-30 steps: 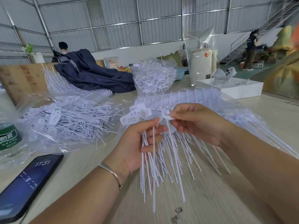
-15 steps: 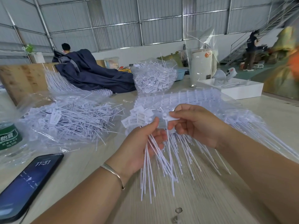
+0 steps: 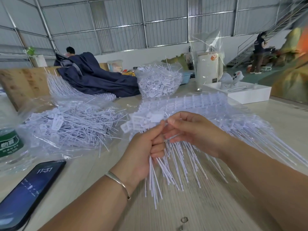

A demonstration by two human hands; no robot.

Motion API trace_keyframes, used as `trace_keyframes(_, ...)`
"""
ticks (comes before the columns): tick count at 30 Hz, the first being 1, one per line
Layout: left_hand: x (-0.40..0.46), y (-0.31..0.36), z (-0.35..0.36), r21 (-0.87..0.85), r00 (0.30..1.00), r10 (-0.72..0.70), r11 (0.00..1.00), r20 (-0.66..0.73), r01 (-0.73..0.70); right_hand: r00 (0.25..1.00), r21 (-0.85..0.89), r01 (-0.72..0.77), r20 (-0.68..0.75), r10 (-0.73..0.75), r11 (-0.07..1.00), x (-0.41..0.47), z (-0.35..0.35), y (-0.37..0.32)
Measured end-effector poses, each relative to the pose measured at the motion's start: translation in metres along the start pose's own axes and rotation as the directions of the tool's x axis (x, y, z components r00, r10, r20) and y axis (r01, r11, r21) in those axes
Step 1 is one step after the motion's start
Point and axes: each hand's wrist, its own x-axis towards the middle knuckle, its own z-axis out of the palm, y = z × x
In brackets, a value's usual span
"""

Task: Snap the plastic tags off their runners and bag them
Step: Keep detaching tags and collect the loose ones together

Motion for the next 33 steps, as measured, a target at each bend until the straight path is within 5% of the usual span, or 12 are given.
trace_keyframes(5, -0.001, 0.010, 0.005, -0.099, 0.964, 0.197, 0.971, -0.179, -0.217, 0.943, 0.114, -0.176, 0.306, 0.134, 0.978, -0.003, 0.015, 0.004)
trace_keyframes(7, 0.000, 0.013, 0.008, 0.218, 0.899, 0.357, 0.927, -0.254, -0.306, 0.916, -0.018, -0.166, 0.368, 0.160, 0.986, -0.005, 0.021, 0.005)
trace_keyframes(9, 0.000, 0.014, 0.009, 0.607, 0.826, 0.519, 0.735, -0.219, -0.301, 0.905, -0.144, -0.095, 0.400, 0.146, 0.985, -0.007, 0.025, 0.004)
trace_keyframes(11, 0.000, 0.014, 0.008, 0.737, 0.790, 0.602, 0.586, -0.117, -0.338, 0.911, -0.201, -0.059, 0.390, 0.135, 0.978, -0.008, 0.028, 0.002)
trace_keyframes(13, 0.002, 0.016, 0.006, 0.732, 0.745, 0.657, 0.562, -0.113, -0.385, 0.920, -0.230, -0.053, 0.368, 0.137, 0.972, -0.009, 0.029, 0.000)
trace_keyframes(19, 0.005, 0.040, -0.008, 0.754, 0.926, 0.361, 0.637, -0.110, -0.159, 0.998, -0.421, 0.068, 0.026, -0.063, 0.904, 0.004, 0.032, -0.009)
trace_keyframes(22, 0.000, 0.056, -0.025, 0.644, 0.985, 0.105, 0.765, -0.138, 0.009, 0.989, -0.512, 0.109, -0.031, -0.146, 0.852, 0.016, 0.036, -0.010)
trace_keyframes(24, -0.003, 0.067, -0.040, 0.648, 0.980, 0.079, 0.759, -0.185, 0.061, 0.986, -0.587, 0.120, -0.022, -0.164, 0.801, 0.026, 0.042, -0.013)
trace_keyframes(27, -0.006, 0.084, -0.073, 0.813, 0.895, 0.315, 0.576, -0.315, 0.083, 0.986, -0.697, 0.123, 0.001, -0.170, 0.707, 0.046, 0.058, -0.020)
trace_keyframes(29, -0.011, 0.095, -0.100, 0.924, 0.742, 0.562, 0.317, -0.365, 0.214, 0.985, -0.777, 0.115, 0.006, -0.175, 0.619, 0.064, 0.073, -0.025)
trace_keyframes(31, -0.020, 0.105, -0.128, 0.894, 0.584, 0.770, -0.041, -0.257, 0.447, 0.984, -0.845, 0.107, 0.014, -0.178, 0.524, 0.081, 0.089, -0.030)
trace_keyframes(33, -0.027, 0.117, -0.151, 0.800, 0.527, 0.824, -0.169, -0.205, 0.575, 0.985, -0.865, 0.109, 0.028, -0.169, 0.490, 0.097, 0.106, -0.033)
